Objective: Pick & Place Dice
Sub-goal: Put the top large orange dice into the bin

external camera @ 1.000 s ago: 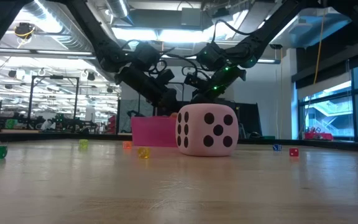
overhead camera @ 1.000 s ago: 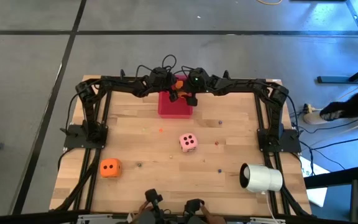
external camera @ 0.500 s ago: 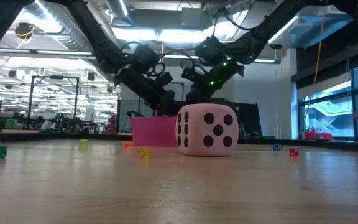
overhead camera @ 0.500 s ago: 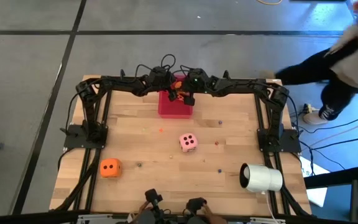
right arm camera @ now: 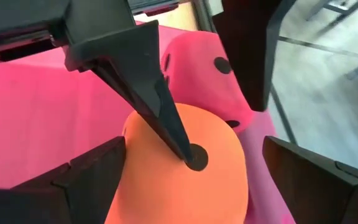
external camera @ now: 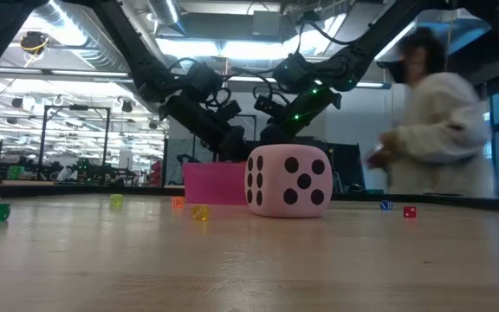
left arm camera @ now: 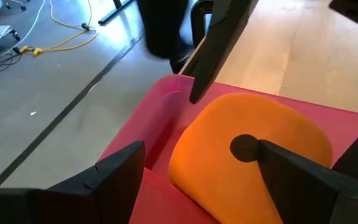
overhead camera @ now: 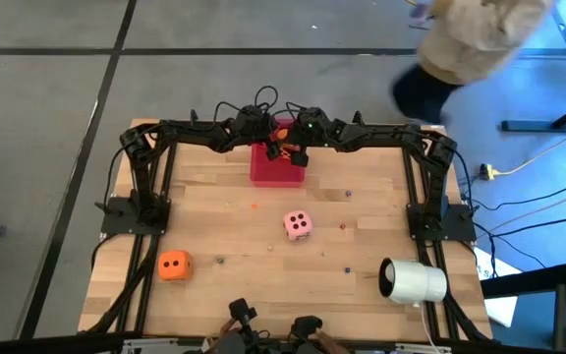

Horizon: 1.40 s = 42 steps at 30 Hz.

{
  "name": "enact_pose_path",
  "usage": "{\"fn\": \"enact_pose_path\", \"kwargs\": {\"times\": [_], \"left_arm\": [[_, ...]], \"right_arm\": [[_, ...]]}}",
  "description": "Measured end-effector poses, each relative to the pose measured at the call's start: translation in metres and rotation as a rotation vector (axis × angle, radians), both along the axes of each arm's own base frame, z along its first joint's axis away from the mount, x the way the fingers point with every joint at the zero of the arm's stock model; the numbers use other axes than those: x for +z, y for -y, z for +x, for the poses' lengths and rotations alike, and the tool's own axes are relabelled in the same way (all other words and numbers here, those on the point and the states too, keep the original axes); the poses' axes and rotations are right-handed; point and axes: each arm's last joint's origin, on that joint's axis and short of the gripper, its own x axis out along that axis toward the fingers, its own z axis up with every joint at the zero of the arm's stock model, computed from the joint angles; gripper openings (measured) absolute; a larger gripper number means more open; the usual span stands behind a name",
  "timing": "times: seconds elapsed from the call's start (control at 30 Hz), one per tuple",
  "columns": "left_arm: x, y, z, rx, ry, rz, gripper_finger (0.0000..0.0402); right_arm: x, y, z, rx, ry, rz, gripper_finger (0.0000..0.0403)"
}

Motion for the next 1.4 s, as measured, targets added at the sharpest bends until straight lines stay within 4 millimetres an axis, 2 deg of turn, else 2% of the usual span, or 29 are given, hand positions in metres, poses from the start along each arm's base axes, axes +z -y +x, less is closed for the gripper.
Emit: {"fn": "enact_pose_path", "kwargs": {"times": [0.13, 0.4, 0.7, 0.87, 1.0, 1.1, 1.2, 1.4], "left_arm": [[0.0, 0.0, 0.0, 0.001, 0.002, -0.005, 0.0306], [0.0, 0.0, 0.0, 0.012, 0.003, -0.002, 0.0306], [0.005, 0.001, -0.001, 0.008, 0.01, 0.006, 0.0306], [0.023, 0.006, -0.005, 0.0, 0.032, 0.035, 0.0306], [0.034, 0.013, -0.008, -0.01, 0.022, 0.015, 0.0306], [0.035, 0.022, -0.007, -0.069, 0.004, -0.025, 0.0306], [0.03, 0.034, -0.002, -0.203, -0.043, -0.051, 0.0306], [0.023, 0.055, 0.009, -0.37, -0.199, 0.088, 0.0306]], "right_arm": [[0.0, -0.003, 0.002, 0.014, 0.015, 0.034, 0.0377], [-0.001, -0.004, 0.001, -0.157, -0.021, -0.033, 0.0377], [0.0, -0.009, 0.003, -0.13, -0.029, -0.04, 0.0377], [0.015, -0.017, -0.001, -0.117, -0.031, -0.053, 0.0377], [0.029, -0.02, -0.007, -0.179, -0.039, -0.073, 0.0377], [0.035, -0.023, -0.014, -0.214, -0.057, -0.045, 0.0377], [0.032, -0.029, -0.017, -0.202, -0.095, 0.051, 0.0377], [0.02, -0.053, -0.016, -0.053, -0.188, 0.222, 0.0377]]}}
